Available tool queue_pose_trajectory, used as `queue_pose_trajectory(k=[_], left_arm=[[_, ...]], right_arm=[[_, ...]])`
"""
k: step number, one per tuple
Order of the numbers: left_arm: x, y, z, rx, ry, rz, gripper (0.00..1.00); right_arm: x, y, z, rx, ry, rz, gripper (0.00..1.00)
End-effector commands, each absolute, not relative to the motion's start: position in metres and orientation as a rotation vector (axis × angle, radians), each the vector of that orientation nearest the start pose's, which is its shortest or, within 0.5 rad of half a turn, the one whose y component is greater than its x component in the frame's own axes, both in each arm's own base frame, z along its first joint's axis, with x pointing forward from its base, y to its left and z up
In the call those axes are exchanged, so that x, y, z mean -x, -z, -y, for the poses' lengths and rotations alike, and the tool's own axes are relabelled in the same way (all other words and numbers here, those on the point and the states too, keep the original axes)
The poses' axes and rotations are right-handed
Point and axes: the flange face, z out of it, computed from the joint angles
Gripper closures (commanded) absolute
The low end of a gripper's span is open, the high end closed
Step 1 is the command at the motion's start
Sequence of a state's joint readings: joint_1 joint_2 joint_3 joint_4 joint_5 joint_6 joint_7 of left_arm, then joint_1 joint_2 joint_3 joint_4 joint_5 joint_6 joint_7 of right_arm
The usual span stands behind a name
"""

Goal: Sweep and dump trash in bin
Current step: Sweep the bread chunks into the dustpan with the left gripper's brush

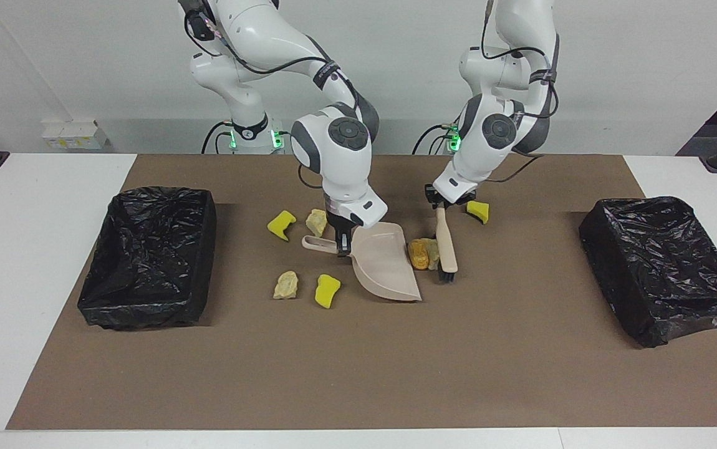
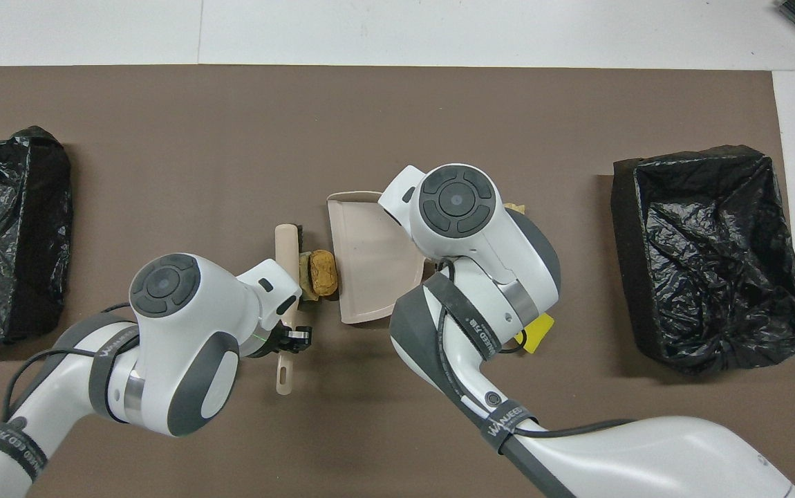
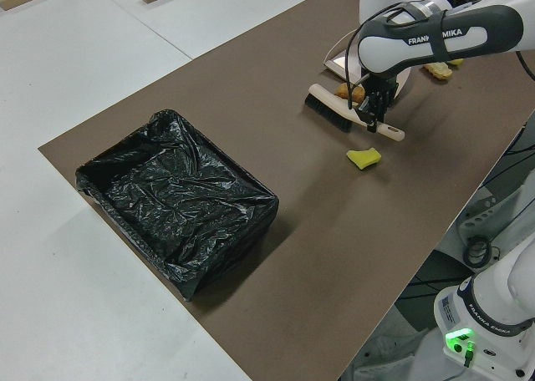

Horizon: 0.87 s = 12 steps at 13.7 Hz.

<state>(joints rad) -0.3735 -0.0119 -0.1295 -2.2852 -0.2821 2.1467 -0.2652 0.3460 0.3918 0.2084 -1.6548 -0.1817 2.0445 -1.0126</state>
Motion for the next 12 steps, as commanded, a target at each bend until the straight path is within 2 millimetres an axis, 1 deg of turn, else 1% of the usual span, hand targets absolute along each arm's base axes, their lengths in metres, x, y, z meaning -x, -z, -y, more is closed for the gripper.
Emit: queue_pose_trajectory(k=[1,2,3,4,6,7,8,9,11,12], left_arm=[[-0.423,-0.35,0.289,3.384,-0.273,-0.12,1.0],[-0.423,-0.354,0.296,3.395,-0.258,-0.127,1.0],[-0.426,-0.364,0.3,3.404,-0.245,-0.121,1.0],[-0.429,-0.375,0.299,3.414,-0.237,-0.095,1.0],[-0.438,-0.4,0.288,3.412,-0.293,-0.001,1.0],[-0.446,-0.409,0.278,3.4,-0.34,0.053,1.0],[-0.449,-0.414,0.271,3.379,-0.384,0.094,1.0],[-0.447,-0.412,0.266,3.346,-0.44,0.13,1.0],[-0.452,-0.409,0.239,3.258,-0.518,0.352,1.0],[-0.449,-0.408,0.23,3.198,-0.572,0.426,1.0]], right_arm=[[-0.577,-0.389,-0.328,-2.048,0.011,-2.265,1.0],[-0.577,-0.389,-0.329,-2.048,0.009,-2.265,1.0],[-0.577,-0.389,-0.329,-2.048,0.009,-2.265,1.0],[-0.577,-0.389,-0.329,-2.05,0.011,-2.266,1.0],[-0.577,-0.389,-0.329,-2.048,0.011,-2.269,1.0],[-0.578,-0.388,-0.327,-2.055,0.012,-2.269,1.0],[-0.58,-0.389,-0.324,-2.053,0.007,-2.275,1.0],[-0.582,-0.388,-0.32,-2.051,0.009,-2.281,1.0],[-0.581,-0.385,-0.32,-2.109,-0.002,-2.291,1.0],[-0.58,-0.384,-0.321,-2.148,-0.015,-2.298,1.0]])
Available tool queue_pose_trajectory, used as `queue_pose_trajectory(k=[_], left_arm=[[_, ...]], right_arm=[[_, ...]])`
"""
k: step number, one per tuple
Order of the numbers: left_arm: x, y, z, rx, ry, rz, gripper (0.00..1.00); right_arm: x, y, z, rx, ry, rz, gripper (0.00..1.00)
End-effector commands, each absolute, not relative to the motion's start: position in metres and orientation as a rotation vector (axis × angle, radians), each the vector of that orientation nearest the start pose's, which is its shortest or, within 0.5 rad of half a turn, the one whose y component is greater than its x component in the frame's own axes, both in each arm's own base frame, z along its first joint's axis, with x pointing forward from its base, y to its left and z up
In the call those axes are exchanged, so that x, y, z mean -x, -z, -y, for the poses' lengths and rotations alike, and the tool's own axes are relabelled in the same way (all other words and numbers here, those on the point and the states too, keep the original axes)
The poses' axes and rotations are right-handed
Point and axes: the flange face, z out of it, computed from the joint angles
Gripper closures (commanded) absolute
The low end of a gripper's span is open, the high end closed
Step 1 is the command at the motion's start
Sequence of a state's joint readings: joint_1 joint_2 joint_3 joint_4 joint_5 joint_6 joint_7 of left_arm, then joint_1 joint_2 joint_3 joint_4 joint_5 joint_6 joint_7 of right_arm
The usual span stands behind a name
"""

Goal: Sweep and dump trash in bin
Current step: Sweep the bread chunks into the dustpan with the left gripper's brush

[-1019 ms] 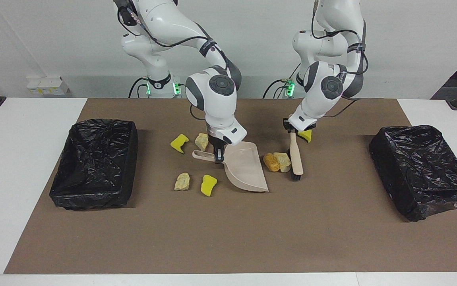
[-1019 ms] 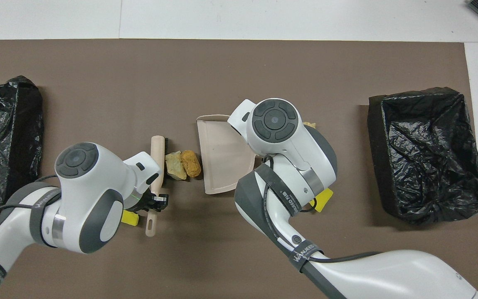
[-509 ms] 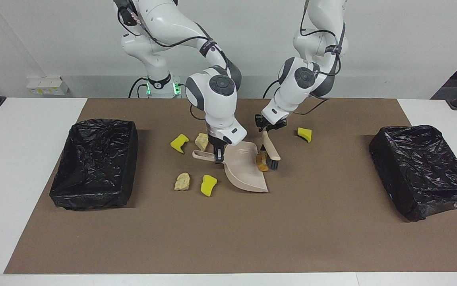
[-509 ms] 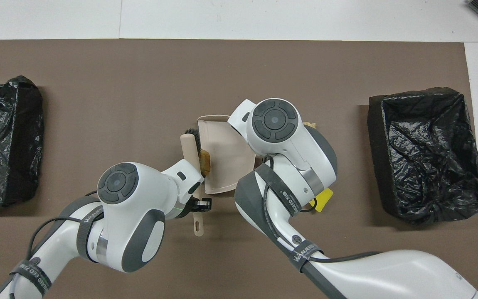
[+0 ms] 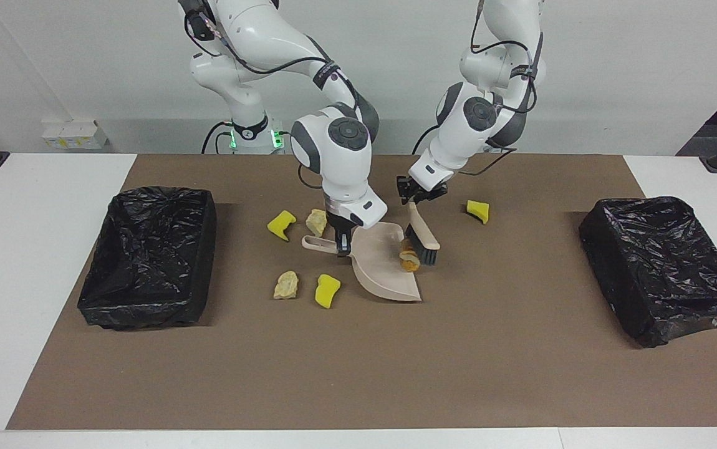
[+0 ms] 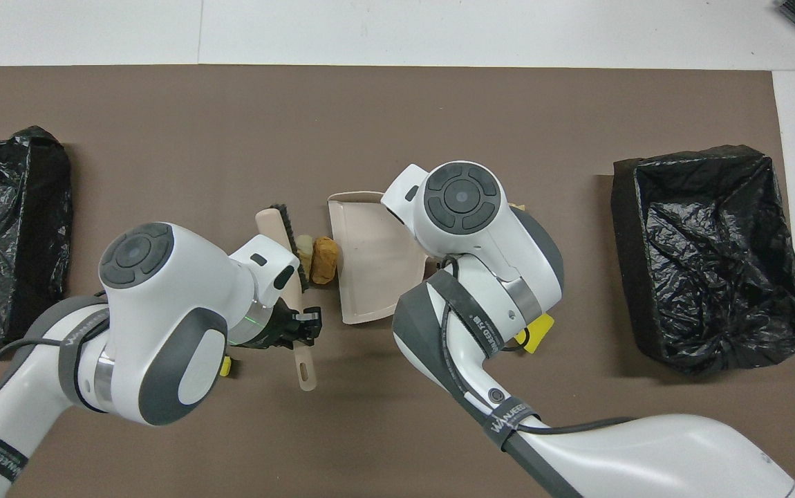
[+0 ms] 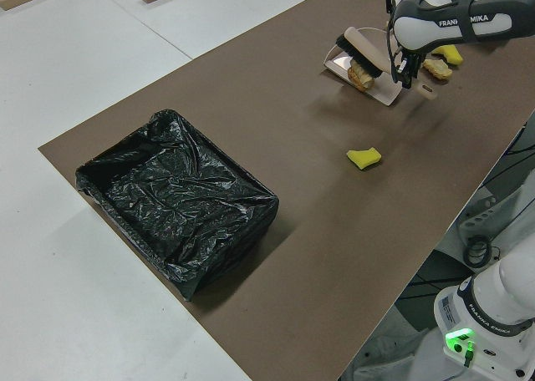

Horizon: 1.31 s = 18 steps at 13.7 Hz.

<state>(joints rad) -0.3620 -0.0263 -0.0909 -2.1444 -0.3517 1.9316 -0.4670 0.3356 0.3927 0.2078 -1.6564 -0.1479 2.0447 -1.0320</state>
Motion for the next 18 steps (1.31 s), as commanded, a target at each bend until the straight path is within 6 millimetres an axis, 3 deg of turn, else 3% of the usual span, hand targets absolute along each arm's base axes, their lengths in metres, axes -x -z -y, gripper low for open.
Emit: queue_pose_trajectory(k=[1,3,6,10,13,15,18], left_arm=[[-0.443,-0.408,0.222,3.145,-0.614,0.459,1.0],[-0.434,-0.406,0.197,3.027,-0.768,0.59,1.0],[-0.41,-0.399,0.16,2.875,-0.946,0.726,1.0],[-0.357,-0.377,0.13,2.811,-1.005,0.787,1.0],[-0.353,-0.357,0.11,2.785,-1.067,0.886,1.0],[-0.345,-0.345,0.111,2.776,-1.11,0.924,1.0],[-0.368,-0.317,0.122,2.825,-1.042,1.048,1.0]], right_arm=[[-0.581,-0.382,-0.318,-2.167,-0.013,-2.296,1.0],[-0.582,-0.369,-0.31,-2.176,0.012,-2.307,1.0],[-0.583,-0.361,-0.313,-2.245,-0.033,-2.322,1.0],[-0.58,-0.361,-0.318,-2.265,-0.042,-2.316,1.0],[-0.577,-0.362,-0.323,-2.281,-0.041,-2.301,1.0],[-0.577,-0.362,-0.324,-2.293,-0.043,-2.288,1.0],[-0.576,-0.362,-0.325,-2.297,-0.042,-2.285,1.0]])
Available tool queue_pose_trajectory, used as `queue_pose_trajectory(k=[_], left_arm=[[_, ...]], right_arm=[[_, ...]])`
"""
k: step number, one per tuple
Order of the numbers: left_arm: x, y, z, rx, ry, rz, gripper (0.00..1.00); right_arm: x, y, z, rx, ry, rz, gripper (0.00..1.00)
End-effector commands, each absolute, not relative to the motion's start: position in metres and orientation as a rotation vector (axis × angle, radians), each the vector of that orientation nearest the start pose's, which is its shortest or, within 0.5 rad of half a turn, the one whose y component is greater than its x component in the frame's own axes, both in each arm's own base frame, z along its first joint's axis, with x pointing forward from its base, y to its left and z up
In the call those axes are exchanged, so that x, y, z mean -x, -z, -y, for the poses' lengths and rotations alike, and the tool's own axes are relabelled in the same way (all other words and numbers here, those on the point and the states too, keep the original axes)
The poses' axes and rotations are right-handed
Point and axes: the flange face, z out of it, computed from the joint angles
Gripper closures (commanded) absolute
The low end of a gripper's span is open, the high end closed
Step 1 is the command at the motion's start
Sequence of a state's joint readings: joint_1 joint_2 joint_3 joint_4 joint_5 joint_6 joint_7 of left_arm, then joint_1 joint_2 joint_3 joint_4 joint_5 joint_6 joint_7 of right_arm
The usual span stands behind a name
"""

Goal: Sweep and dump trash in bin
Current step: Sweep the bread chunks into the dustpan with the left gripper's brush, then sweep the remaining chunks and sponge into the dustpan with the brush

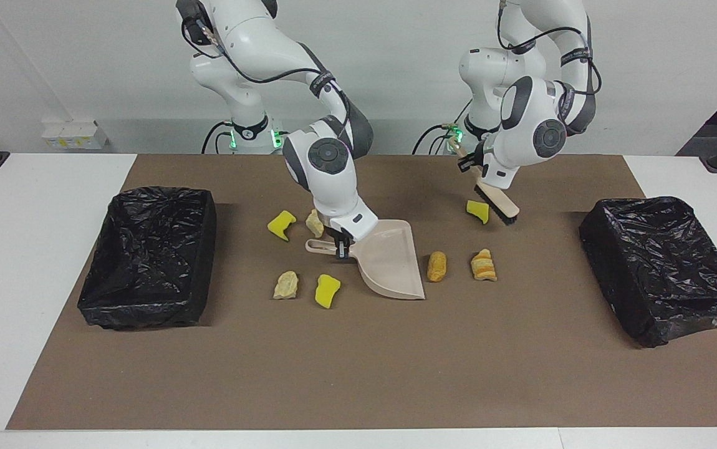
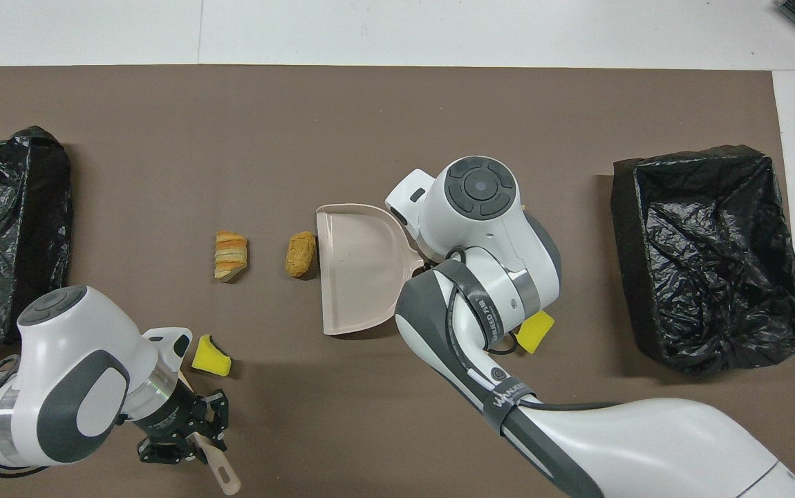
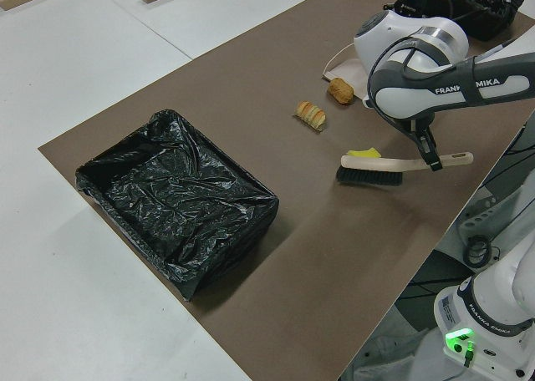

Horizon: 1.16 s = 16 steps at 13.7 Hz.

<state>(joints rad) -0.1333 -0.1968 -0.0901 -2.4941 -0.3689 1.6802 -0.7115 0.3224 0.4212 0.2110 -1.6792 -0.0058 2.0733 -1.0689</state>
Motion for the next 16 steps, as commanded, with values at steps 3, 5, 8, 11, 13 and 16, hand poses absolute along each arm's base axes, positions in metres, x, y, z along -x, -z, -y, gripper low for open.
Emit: queue_pose_trajectory(k=[3,5,8,11,13,16], left_arm=[[-0.409,-0.321,0.134,2.868,-1.013,1.059,1.0],[-0.434,-0.327,0.143,2.922,-0.985,1.051,1.0],[-0.463,-0.327,0.173,2.984,-0.972,0.985,1.0],[-0.485,-0.332,0.197,3.065,-0.924,0.967,1.0],[-0.489,-0.337,0.213,3.122,-0.925,0.843,1.0],[-0.5,-0.357,0.212,3.125,-0.994,0.682,1.0]], right_arm=[[-0.576,-0.362,-0.325,-2.298,-0.042,-2.283,1.0],[-0.576,-0.363,-0.325,-2.298,-0.044,-2.282,1.0],[-0.576,-0.363,-0.325,-2.298,-0.044,-2.282,1.0],[-0.576,-0.363,-0.325,-2.298,-0.044,-2.282,1.0],[-0.576,-0.363,-0.325,-2.3,-0.044,-2.281,1.0],[-0.576,-0.364,-0.325,-2.299,-0.042,-2.281,1.0]])
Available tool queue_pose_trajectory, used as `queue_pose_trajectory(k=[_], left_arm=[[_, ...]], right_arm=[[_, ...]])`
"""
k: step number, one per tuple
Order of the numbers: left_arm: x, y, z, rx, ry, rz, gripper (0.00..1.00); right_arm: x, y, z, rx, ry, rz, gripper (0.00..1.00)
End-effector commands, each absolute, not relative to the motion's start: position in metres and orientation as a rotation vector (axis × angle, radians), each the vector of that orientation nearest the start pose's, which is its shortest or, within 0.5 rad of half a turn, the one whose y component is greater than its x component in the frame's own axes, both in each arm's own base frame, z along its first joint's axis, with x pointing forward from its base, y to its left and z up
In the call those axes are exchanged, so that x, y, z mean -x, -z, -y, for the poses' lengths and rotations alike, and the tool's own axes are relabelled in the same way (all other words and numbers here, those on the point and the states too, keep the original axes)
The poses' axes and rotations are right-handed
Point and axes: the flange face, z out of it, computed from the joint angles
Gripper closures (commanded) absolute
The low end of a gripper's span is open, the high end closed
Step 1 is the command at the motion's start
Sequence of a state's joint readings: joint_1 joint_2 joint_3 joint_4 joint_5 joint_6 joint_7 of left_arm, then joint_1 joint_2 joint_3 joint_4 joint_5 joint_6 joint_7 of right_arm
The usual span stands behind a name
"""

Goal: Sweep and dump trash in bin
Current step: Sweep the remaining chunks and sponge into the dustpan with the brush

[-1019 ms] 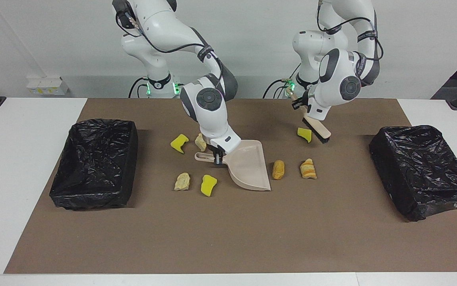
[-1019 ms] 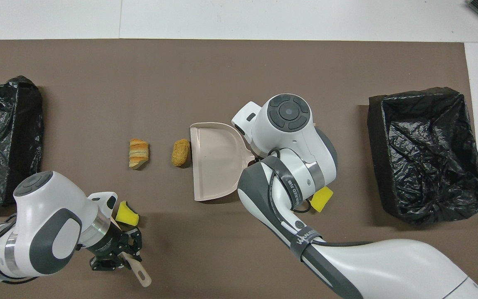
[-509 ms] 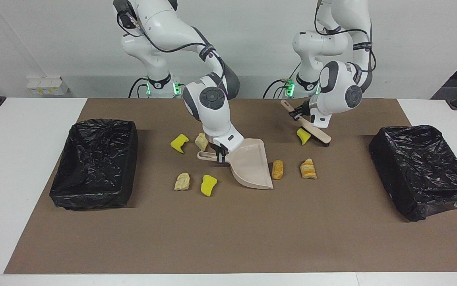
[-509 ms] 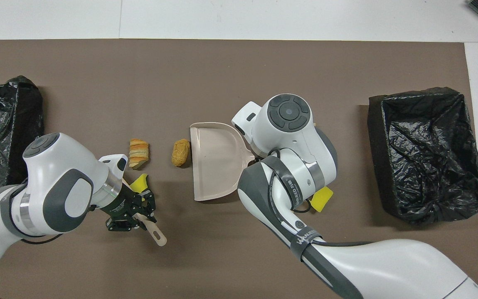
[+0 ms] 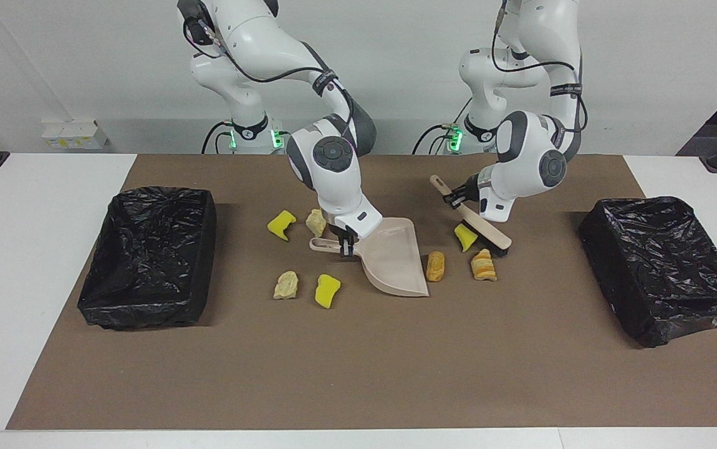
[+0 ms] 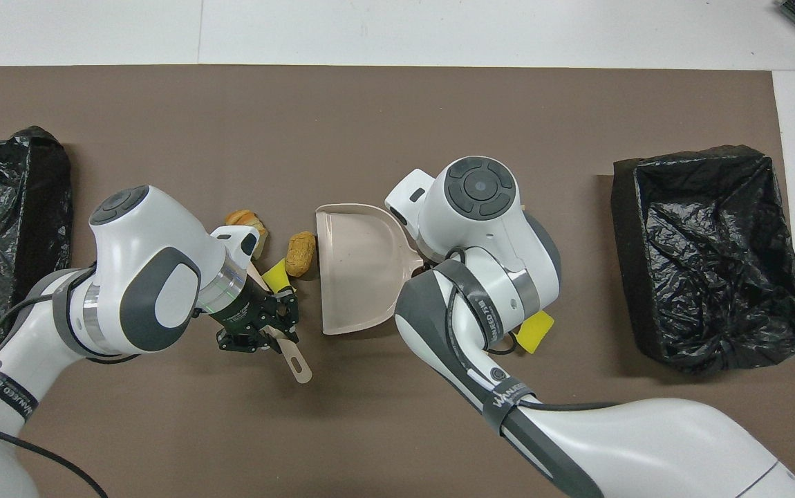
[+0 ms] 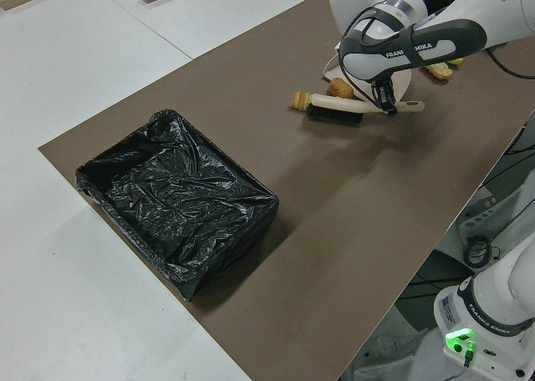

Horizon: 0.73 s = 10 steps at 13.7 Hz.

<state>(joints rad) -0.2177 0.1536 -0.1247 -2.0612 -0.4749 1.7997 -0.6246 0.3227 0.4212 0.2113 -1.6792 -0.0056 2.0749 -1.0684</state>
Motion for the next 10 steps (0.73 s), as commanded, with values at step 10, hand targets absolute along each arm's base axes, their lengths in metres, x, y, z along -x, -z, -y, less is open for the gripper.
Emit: queue_pose_trajectory(k=[10], left_arm=[[-0.531,-0.335,0.106,3.145,-0.911,0.375,1.0]], right_arm=[[-0.575,-0.364,-0.325,-2.301,-0.039,-2.28,1.0]])
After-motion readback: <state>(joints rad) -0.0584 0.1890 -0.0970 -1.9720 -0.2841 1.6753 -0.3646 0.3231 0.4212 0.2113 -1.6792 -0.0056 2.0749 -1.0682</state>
